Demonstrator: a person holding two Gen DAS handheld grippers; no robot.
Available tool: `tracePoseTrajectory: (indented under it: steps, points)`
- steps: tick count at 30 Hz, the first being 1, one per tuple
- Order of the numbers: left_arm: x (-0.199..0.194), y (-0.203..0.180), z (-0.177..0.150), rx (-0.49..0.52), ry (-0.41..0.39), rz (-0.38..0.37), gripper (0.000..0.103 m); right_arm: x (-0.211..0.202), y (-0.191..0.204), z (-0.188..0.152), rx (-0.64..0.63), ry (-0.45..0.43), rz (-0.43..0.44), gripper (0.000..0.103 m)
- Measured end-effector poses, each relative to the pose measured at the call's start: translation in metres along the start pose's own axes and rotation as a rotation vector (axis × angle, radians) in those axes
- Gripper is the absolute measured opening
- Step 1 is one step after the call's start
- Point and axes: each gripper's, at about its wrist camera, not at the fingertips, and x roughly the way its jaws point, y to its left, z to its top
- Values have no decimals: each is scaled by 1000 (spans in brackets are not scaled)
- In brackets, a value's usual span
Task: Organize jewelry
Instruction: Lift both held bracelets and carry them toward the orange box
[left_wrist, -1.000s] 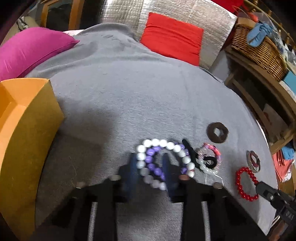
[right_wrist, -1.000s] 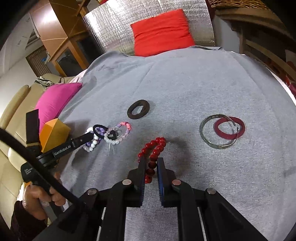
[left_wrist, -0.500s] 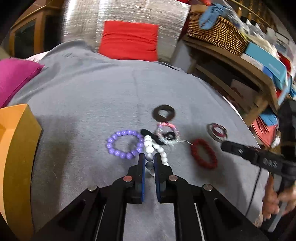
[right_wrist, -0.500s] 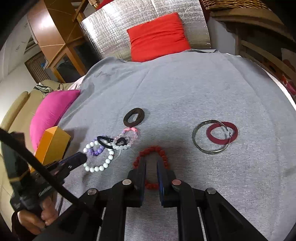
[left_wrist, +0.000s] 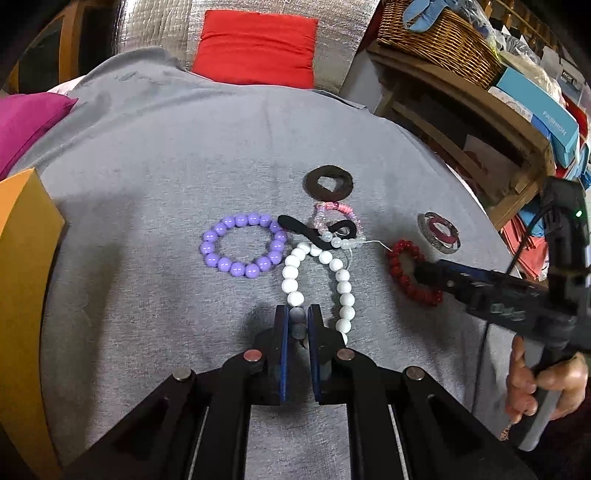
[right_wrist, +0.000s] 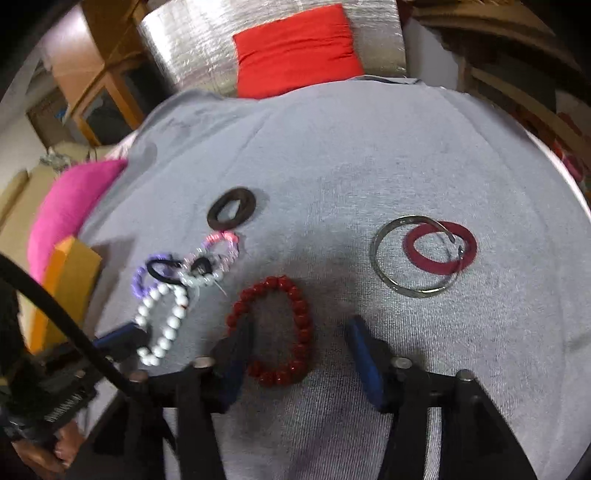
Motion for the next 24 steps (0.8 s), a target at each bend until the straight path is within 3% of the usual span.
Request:
tracePoseTrajectory:
  steps: [1,3,8,19,24]
  points:
    - [0,-1,0,2,0,-4,9,2,4,-1,-37,-10,-52,17]
    - [1,-5,0,11,0,-14,9,2,6,-2,-56,-24,-66,11]
    - [-2,-8,1,13,-25,-19,9,-10,5,-1,-47,-75,-53,10]
    - [-53,-6,9,-9,-150,-53,5,-57,4,1,-22,-199,53,10]
    - [-29,-2,9,-27,-67,-10,6,-67,7,1,-17,-222,66,10]
